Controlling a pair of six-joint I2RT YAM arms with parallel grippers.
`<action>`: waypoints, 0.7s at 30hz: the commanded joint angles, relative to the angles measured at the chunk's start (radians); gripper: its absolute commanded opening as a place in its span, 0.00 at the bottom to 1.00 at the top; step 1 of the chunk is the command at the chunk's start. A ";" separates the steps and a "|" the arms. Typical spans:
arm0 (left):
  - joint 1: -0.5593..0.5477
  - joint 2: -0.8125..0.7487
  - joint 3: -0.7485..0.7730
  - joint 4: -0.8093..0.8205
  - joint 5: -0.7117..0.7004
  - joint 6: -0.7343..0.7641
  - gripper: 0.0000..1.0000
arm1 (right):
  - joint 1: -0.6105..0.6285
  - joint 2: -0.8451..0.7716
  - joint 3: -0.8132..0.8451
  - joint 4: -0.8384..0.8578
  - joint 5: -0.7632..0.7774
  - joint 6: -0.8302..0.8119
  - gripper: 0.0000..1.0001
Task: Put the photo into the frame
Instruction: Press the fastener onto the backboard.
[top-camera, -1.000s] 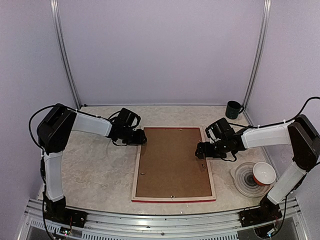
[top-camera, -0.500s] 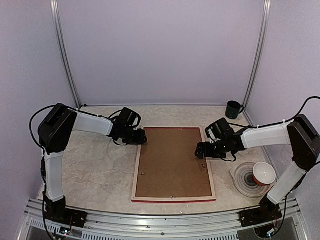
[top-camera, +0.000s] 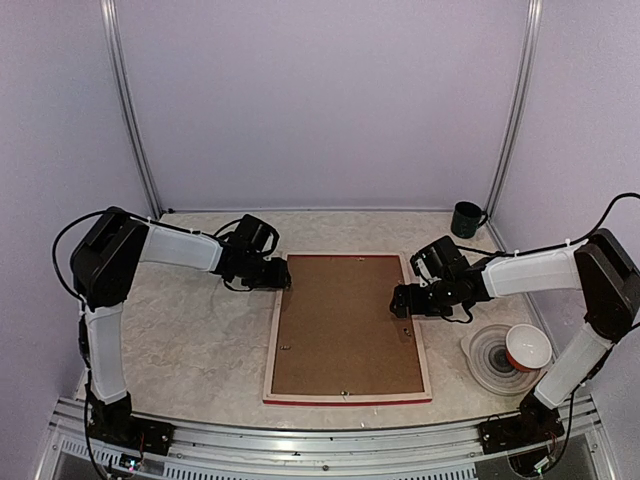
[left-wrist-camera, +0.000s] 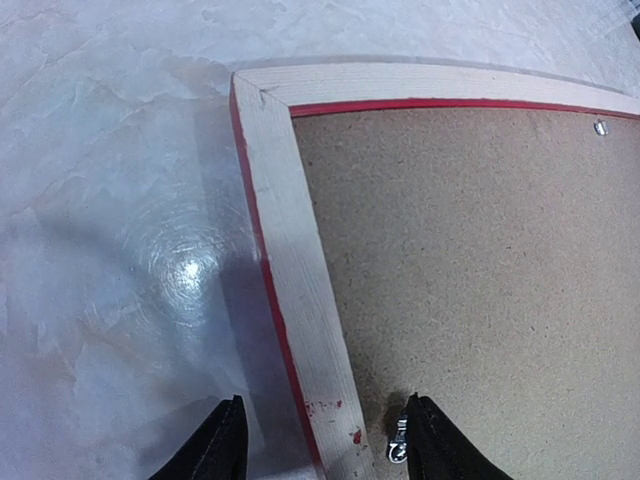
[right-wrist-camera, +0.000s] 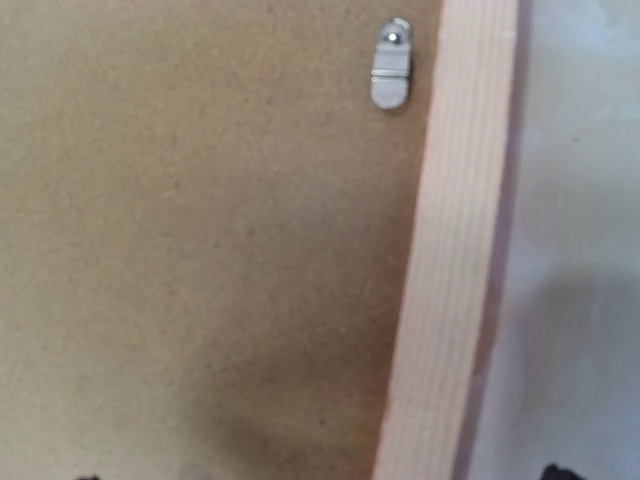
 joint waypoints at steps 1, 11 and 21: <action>0.003 -0.030 -0.016 -0.020 0.004 0.003 0.53 | -0.008 0.008 -0.008 0.017 0.000 0.003 0.95; -0.009 -0.022 -0.008 -0.030 0.033 0.014 0.53 | -0.008 0.011 0.008 0.003 0.000 -0.002 0.95; -0.011 -0.016 -0.024 -0.026 0.030 0.009 0.50 | -0.008 0.024 0.015 0.000 0.000 -0.004 0.95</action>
